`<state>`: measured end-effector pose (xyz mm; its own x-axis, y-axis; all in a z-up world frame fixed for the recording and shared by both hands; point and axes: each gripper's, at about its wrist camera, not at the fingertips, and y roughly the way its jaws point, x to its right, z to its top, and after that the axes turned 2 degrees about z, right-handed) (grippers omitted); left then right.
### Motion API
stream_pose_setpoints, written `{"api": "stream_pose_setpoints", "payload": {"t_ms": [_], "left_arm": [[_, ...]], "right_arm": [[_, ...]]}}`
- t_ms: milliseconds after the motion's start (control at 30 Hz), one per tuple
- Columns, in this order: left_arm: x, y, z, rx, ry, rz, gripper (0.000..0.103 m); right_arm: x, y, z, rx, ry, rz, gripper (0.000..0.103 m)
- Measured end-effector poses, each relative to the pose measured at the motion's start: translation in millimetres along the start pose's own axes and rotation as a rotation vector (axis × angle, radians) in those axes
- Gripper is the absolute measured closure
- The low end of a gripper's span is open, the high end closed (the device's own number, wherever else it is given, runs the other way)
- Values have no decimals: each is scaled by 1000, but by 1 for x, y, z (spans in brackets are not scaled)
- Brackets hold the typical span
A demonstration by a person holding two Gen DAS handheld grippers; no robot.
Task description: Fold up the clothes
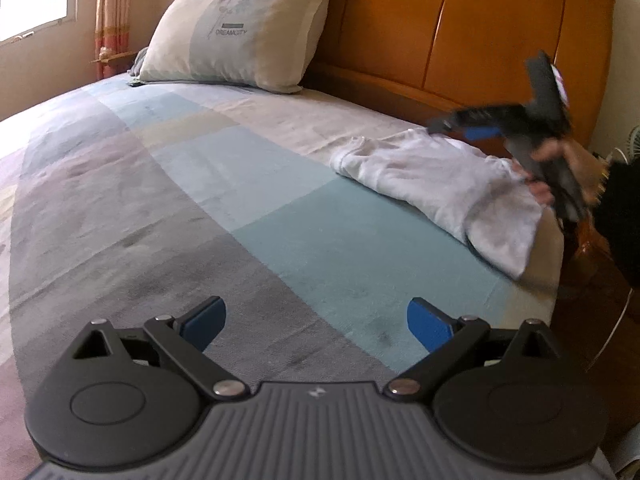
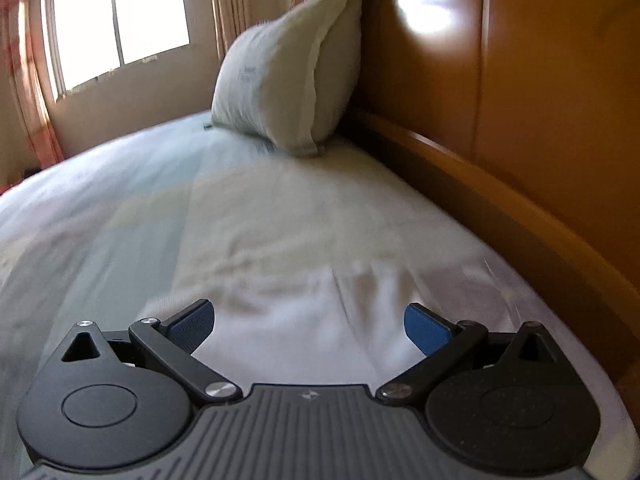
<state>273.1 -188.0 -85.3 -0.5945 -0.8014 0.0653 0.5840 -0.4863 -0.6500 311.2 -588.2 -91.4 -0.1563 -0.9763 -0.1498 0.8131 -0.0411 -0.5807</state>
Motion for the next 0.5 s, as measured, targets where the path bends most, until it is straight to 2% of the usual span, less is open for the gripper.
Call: {"api": "stream_pose_setpoints", "payload": {"t_ms": [100, 200, 267, 333, 500], "left_arm": [[4, -1, 0, -10, 12, -2, 6], [9, -3, 0, -18, 27, 3, 6], [11, -5, 0, -19, 27, 8, 6], [12, -6, 0, -23, 11, 6, 6], [18, -15, 2, -24, 3, 13, 6]], "right_arm": [[13, -11, -22, -54, 31, -52, 0], [17, -32, -29, -37, 104, -79, 0], [9, -45, -26, -31, 131, -32, 0], [-7, -50, -26, -38, 104, 18, 0], [-35, -36, -30, -123, 25, 12, 0]]}}
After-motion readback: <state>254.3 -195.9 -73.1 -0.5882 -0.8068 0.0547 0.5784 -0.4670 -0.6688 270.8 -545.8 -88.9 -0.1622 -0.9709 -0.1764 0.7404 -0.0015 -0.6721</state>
